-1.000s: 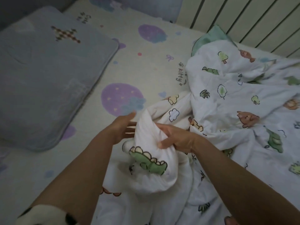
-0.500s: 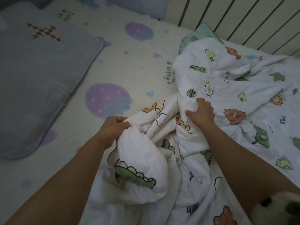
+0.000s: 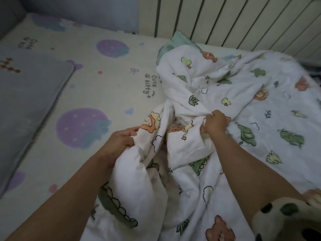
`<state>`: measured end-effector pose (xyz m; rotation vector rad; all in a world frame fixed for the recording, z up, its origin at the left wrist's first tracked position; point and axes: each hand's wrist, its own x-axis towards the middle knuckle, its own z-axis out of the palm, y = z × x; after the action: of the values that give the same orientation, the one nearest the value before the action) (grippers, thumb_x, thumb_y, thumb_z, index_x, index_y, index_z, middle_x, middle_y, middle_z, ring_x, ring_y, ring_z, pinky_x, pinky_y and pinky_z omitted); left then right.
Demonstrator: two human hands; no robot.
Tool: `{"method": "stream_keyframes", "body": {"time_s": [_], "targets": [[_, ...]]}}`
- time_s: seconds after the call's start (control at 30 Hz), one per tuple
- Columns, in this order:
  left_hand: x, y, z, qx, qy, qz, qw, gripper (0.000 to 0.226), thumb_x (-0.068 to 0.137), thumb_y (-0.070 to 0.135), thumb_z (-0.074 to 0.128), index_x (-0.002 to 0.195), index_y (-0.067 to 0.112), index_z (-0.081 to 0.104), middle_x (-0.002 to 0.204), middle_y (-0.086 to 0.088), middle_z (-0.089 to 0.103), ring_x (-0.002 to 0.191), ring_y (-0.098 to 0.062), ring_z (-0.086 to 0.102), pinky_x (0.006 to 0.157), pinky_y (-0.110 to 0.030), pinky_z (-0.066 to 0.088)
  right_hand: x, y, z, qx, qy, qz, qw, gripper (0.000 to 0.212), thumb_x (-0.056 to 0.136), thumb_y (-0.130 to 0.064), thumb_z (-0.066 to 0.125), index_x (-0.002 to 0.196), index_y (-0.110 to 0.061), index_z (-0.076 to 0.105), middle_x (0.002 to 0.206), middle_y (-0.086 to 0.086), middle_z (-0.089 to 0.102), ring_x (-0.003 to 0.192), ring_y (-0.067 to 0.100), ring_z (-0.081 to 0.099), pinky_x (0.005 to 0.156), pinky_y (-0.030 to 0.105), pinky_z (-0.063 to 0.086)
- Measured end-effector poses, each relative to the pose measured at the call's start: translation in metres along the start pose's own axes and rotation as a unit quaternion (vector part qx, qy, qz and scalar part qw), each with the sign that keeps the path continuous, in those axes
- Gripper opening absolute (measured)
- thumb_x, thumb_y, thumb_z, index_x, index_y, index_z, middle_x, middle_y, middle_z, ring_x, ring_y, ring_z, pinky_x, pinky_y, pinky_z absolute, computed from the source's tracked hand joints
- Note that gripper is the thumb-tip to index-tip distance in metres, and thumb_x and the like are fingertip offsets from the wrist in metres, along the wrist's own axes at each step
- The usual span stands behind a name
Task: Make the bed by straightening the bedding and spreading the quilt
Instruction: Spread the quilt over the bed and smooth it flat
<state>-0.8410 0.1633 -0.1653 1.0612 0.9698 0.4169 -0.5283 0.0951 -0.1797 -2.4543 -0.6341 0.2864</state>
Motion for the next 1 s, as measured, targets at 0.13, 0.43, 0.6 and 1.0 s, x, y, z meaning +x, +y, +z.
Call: {"method": "stream_keyframes", "body": {"time_s": [0.13,0.43,0.6,1.0], "targets": [[0.003,0.002,0.064,-0.015,-0.135,0.024,0.99,0.024,0.05,-0.009,0.046,0.072,-0.004,0.053,0.119,-0.001,0.067,0.099,-0.018,0.065,0.088,-0.03,0.047,0.013,0.039,-0.04,0.151,0.032,0.099,0.983,0.008,0.089,-0.005,0.049,0.093,-0.001,0.056,0.098,0.013,0.057,0.086,0.022,0.052,0.058,0.026,0.048],[-0.005,-0.056,0.201,0.291,-0.365,-0.017,0.884,0.027,0.053,0.003,0.047,0.048,0.026,0.06,0.07,0.023,0.064,0.082,-0.006,0.057,0.068,-0.011,0.042,-0.013,0.178,-0.13,0.265,0.114,0.279,0.916,0.026,0.091,0.003,0.05,0.116,0.009,0.055,0.112,0.018,0.061,0.09,0.033,0.064,0.04,0.012,0.044],[-0.007,-0.094,0.225,0.406,-0.393,-0.026,0.825,0.019,0.072,0.012,0.062,0.088,0.012,0.071,0.082,0.013,0.065,0.079,-0.002,0.056,0.078,-0.018,0.045,-0.03,0.232,-0.125,0.208,0.04,0.321,0.923,0.028,0.089,-0.002,0.051,0.114,0.009,0.056,0.103,0.023,0.062,0.084,0.027,0.061,0.08,0.038,0.057],[0.057,-0.076,0.249,0.205,-0.014,0.042,0.978,0.052,0.092,0.028,0.06,0.137,0.014,0.04,0.124,-0.007,0.049,0.101,-0.018,0.054,0.09,-0.032,0.047,0.001,0.122,-0.074,-0.092,0.054,-0.146,0.984,0.065,0.061,0.005,0.054,0.121,-0.02,0.053,0.14,0.002,0.039,0.13,0.024,0.035,0.103,0.035,0.02]]}}
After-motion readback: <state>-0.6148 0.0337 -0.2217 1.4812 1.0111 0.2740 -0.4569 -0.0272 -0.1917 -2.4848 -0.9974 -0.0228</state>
